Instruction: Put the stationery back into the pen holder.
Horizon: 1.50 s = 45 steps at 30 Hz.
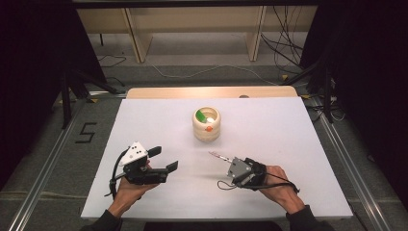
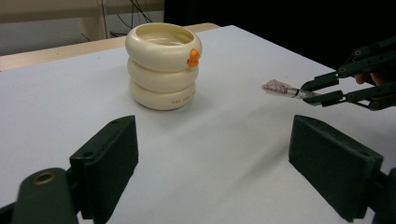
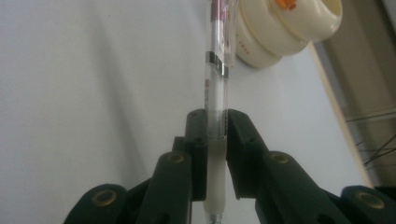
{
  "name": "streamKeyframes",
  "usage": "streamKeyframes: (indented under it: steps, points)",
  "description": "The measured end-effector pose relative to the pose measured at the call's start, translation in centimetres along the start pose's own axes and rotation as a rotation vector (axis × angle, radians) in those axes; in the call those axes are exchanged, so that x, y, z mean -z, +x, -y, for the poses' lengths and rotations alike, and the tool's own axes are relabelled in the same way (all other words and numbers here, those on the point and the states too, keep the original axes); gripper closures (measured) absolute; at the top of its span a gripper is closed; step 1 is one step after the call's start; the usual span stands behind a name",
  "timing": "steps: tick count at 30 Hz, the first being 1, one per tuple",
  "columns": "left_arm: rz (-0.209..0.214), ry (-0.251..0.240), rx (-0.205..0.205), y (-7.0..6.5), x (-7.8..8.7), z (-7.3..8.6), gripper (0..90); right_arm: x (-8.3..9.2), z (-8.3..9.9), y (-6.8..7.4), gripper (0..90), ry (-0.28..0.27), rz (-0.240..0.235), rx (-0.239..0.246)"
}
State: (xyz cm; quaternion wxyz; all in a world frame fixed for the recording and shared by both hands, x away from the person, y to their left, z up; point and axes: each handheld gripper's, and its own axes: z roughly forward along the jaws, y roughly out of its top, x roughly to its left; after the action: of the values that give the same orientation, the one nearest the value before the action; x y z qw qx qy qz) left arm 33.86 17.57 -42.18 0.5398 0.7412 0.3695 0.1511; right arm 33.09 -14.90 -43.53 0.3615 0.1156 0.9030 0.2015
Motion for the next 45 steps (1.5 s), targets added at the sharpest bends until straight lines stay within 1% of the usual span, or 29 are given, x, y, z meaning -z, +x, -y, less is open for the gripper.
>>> streamKeyframes:
  steps: [1,2,3,4,7,8,10,12,14,15,16,18,19,22,25,26,28,29,30,32,33,34,35,37,38,39,42,43,45]
  points:
    - [0.005,0.005,0.002,0.0,-0.1,-0.1,15.3,0.0,-0.1,0.4,80.0,-0.009,0.019,0.047]
    - [0.004,0.014,-0.006,0.0,-0.2,-0.1,15.3,0.0,-0.2,0.8,80.0,-0.013,0.032,0.065]
    - [0.003,0.025,-0.007,-0.1,-0.2,-0.2,15.3,0.0,-0.2,1.1,80.0,-0.02,0.049,0.105]
    - [0.004,0.035,-0.011,-0.2,-0.3,-0.3,15.3,0.0,-0.3,1.4,80.0,-0.024,0.056,0.128]
    - [0.019,0.06,-0.021,-0.4,-0.5,-0.8,15.4,0.0,-0.5,2.0,80.0,-0.042,0.082,0.192]
    - [0.025,0.067,-0.02,-0.5,-0.6,-1.0,15.3,0.0,-0.5,2.2,80.0,-0.04,0.086,0.203]
    - [0.042,0.103,-0.028,-0.6,-0.9,-1.3,15.4,-0.1,-0.6,2.5,80.0,-0.055,0.1,0.233]
    - [0.066,0.139,-0.021,-0.8,-1.3,-1.5,15.6,0.0,-0.7,2.9,80.0,-0.067,0.113,0.265]
    - [0.08,0.168,-0.03,-0.9,-1.7,-1.8,15.8,0.0,-0.7,3.4,80.0,-0.081,0.14,0.305]
    - [0.086,0.187,-0.03,-1.0,-1.9,-2.0,15.9,0.0,-0.8,3.6,80.0,-0.082,0.144,0.325]
    - [0.091,0.204,-0.045,-1.0,-2.1,-2.2,15.9,0.0,-0.9,3.8,80.0,-0.089,0.155,0.346]
    - [0.097,0.229,-0.055,-1.2,-2.4,-2.5,16.0,0.0,-1.0,4.1,80.0,-0.106,0.175,0.385]
    - [0.102,0.239,-0.056,-1.3,-2.6,-2.7,16.1,0.0,-1.0,4.3,80.0,-0.111,0.186,0.395]
    - [0.114,0.277,-0.079,-1.6,-3.2,-3.1,16.5,0.0,-1.0,4.7,80.0,-0.125,0.211,0.429]
    - [0.129,0.304,-0.097,-1.9,-3.8,-3.6,16.8,0.0,-1.0,4.9,80.0,-0.149,0.241,0.475]
    - [0.133,0.313,-0.103,-2.0,-4.0,-3.7,16.8,0.0,-1.0,5.1,80.0,-0.161,0.255,0.479]
    - [0.141,0.332,-0.112,-2.1,-4.4,-4.0,16.8,0.0,-1.1,5.2,80.0,-0.172,0.265,0.496]
    - [0.147,0.343,-0.117,-2.2,-4.6,-4.0,16.8,0.0,-1.1,5.3,80.0,-0.162,0.264,0.501]
    - [0.15,0.354,-0.122,-2.2,-4.8,-4.1,16.9,0.0,-1.0,5.4,80.0,-0.16,0.275,0.513]
    - [0.155,0.377,-0.132,-2.4,-5.1,-4.2,17.0,-0.1,-1.0,5.6,80.0,-0.161,0.281,0.528]
    - [0.155,0.377,-0.132,-2.4,-5.1,-4.2,17.1,-0.1,-0.9,5.6,80.0,-0.169,0.29,0.541]
    - [0.164,0.398,-0.138,-2.4,-5.2,-4.3,17.1,-0.1,-0.9,5.6,80.0,-0.169,0.29,0.541]
    - [0.164,0.419,-0.149,-2.6,-5.5,-4.4,17.4,-0.2,-1.0,5.9,80.0,-0.17,0.298,0.558]
    - [0.168,0.432,-0.161,-2.7,-5.8,-4.6,17.8,-0.2,-0.9,6.0,80.0,-0.177,0.31,0.582]
    - [0.173,0.439,-0.159,-2.7,-5.9,-4.6,18.1,-0.2,-0.9,6.1,80.0,-0.174,0.312,0.591]
    - [0.174,0.445,-0.158,-2.8,-6.0,-4.7,18.3,-0.1,-1.0,6.2,80.0,-0.165,0.312,0.615]
    - [0.186,0.47,-0.164,-2.8,-6.3,-4.8,19.0,-0.3,-1.0,6.4,80.0,-0.181,0.328,0.637]
    - [0.185,0.478,-0.165,-2.8,-6.4,-4.8,19.1,-0.3,-1.0,6.5,80.0,-0.18,0.329,0.634]
    - [0.189,0.49,-0.161,-2.9,-6.6,-4.8,19.3,-0.3,-1.0,6.6,80.0,-0.173,0.333,0.654]
